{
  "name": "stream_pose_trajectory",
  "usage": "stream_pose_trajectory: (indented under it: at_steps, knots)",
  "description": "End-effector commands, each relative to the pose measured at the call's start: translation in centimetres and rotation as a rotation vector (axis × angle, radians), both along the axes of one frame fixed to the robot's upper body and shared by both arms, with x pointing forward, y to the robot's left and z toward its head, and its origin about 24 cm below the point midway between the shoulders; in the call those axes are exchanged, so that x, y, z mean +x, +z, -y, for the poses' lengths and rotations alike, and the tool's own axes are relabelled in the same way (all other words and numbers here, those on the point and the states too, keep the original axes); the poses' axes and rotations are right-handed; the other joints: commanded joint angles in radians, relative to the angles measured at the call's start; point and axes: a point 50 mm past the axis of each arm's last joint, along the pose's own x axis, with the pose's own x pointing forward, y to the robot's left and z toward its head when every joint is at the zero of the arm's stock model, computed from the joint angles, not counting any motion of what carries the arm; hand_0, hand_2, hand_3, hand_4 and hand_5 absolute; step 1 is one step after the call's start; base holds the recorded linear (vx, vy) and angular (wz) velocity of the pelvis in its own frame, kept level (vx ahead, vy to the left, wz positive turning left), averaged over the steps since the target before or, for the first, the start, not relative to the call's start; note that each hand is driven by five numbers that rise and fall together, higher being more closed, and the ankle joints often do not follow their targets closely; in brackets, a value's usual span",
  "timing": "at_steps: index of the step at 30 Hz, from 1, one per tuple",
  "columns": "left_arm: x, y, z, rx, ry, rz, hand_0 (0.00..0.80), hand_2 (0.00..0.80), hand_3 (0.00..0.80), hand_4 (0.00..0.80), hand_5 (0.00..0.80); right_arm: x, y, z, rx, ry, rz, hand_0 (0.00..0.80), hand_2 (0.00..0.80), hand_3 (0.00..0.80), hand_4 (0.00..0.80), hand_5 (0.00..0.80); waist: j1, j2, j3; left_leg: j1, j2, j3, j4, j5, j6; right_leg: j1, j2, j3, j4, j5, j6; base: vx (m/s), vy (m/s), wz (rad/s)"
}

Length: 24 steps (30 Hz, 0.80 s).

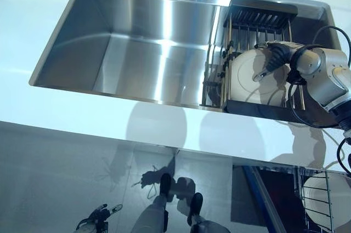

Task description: Take plates into dishwasher

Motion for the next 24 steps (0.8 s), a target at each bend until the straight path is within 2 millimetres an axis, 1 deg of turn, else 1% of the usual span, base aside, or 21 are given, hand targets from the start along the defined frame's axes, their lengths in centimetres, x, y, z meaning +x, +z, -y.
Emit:
stream_pose_trajectory:
  at_steps: [1,6,12,14,17,20,21,22,23,24]
  knots:
    - [-0.1,0.2,-0.7,0.008,0.002,-0.001,0.0,0.0,0.0,0.0,0.0,0.0,2.1,-0.3,-0.038,-0.028,-0.017,0.0,0.0,0.0,0.0,0.0,0.015,0.004,-0.013,0.04,0.009,-0.021,-0.004,-0.119,-0.014,-0.055,-0.031,-0.014,-0.001,0.037,0.044,-0.001,0.006,0.03]
    - [0.1,0.4,-0.8,0.005,0.003,0.004,0.0,0.0,0.0,0.0,0.0,0.2,1.0,1.1,-0.032,-0.102,-0.135,0.0,0.0,0.0,0.0,0.0,0.018,0.004,-0.012,0.04,0.009,-0.02,-0.004,-0.118,-0.015,-0.055,-0.033,-0.016,-0.001,0.038,0.043,0.0,0.0,0.0]
    - [0.2,0.5,-0.9,0.005,0.009,0.004,0.0,0.0,0.0,0.0,0.0,0.1,0.2,2.5,-0.012,-0.169,-0.21,0.0,0.0,0.0,0.0,0.0,0.022,0.0,-0.012,0.041,0.01,-0.019,-0.004,-0.116,-0.018,-0.054,-0.032,-0.017,-0.002,0.041,0.045,0.0,0.0,0.0]
    - [0.1,0.4,-0.9,0.004,0.01,0.002,0.0,0.0,0.0,0.0,0.0,0.1,0.0,2.7,-0.004,-0.182,-0.236,0.0,0.0,0.0,0.0,0.0,0.022,-0.001,-0.014,0.041,0.01,-0.018,-0.004,-0.115,-0.018,-0.053,-0.032,-0.016,-0.002,0.041,0.044,0.0,0.0,0.0]
    - [-0.1,0.4,-1.0,0.001,0.017,-0.002,0.0,0.0,0.0,0.0,0.0,-0.3,-0.8,3.9,0.015,-0.252,-0.301,0.0,0.0,0.0,0.0,0.0,0.019,-0.003,-0.015,0.044,0.011,-0.014,-0.004,-0.117,-0.019,-0.051,-0.032,-0.018,-0.002,0.04,0.045,0.0,0.0,0.0]
    - [-0.2,0.4,-1.2,-0.005,0.026,-0.002,0.0,0.0,0.0,0.0,0.0,-0.6,-1.8,4.5,0.065,-0.264,-0.338,0.0,0.0,0.0,0.0,0.0,0.015,-0.006,-0.016,0.046,0.012,-0.011,-0.004,-0.117,-0.02,-0.05,-0.031,-0.014,-0.002,0.042,0.046,0.0,0.0,0.0]
    - [-0.2,0.4,-1.2,-0.005,0.026,-0.002,0.0,0.0,0.0,0.0,0.0,-0.6,-1.9,4.5,0.067,-0.263,-0.338,0.0,0.0,0.0,0.0,0.0,0.016,-0.007,-0.016,0.046,0.012,-0.011,-0.004,-0.117,-0.02,-0.05,-0.031,-0.014,-0.002,0.042,0.046,0.0,0.0,0.0]
    - [-0.3,0.4,-1.2,-0.007,0.028,-0.001,0.0,0.0,0.0,0.0,0.0,-0.6,-2.0,4.5,0.069,-0.251,-0.324,0.323,0.323,0.323,0.323,0.323,0.014,-0.008,-0.017,0.046,0.012,-0.009,-0.004,-0.116,-0.02,-0.05,-0.031,-0.014,-0.002,0.043,0.047,0.0,0.0,0.0]
    - [-0.2,0.4,-1.1,-0.007,0.029,0.0,0.0,0.0,0.0,0.0,0.0,-0.5,-2.0,4.4,0.091,-0.231,-0.302,0.8,0.8,0.8,0.8,0.8,0.014,-0.009,-0.016,0.048,0.013,-0.008,-0.004,-0.117,-0.02,-0.048,-0.03,-0.013,-0.002,0.043,0.047,0.0,0.0,0.0]
    - [-0.2,0.4,-1.1,-0.007,0.029,0.0,0.0,0.0,0.0,0.0,0.0,-0.6,-2.0,4.4,0.118,-0.224,-0.303,0.8,0.8,0.8,0.8,0.8,0.013,-0.01,-0.017,0.049,0.013,-0.008,-0.004,-0.118,-0.019,-0.048,-0.03,-0.012,-0.002,0.043,0.047,0.0,0.0,0.0]
